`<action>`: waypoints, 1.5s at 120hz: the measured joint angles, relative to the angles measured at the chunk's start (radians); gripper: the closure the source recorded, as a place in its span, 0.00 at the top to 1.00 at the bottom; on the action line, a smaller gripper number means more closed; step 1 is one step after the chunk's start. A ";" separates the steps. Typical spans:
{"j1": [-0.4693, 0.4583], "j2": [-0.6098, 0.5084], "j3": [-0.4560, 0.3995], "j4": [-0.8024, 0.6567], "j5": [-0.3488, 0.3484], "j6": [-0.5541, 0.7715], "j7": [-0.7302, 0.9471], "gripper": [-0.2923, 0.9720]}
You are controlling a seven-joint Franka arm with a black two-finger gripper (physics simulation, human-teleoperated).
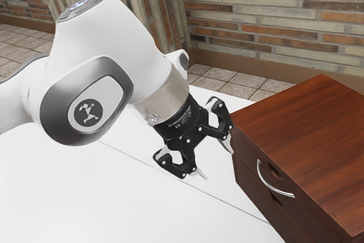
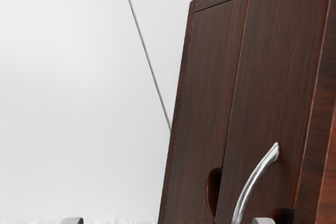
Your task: Pull the drawer handle with one arm to open the drawer
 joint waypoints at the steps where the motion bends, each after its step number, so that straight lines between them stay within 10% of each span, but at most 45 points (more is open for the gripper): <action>1: 0.000 0.000 -0.001 0.000 0.000 0.000 -0.002 0.54; 44: -0.008 0.051 -0.027 -0.050 0.054 0.177 0.037 0.60; 180: 0.001 0.101 -0.121 -0.132 0.017 0.397 0.151 0.32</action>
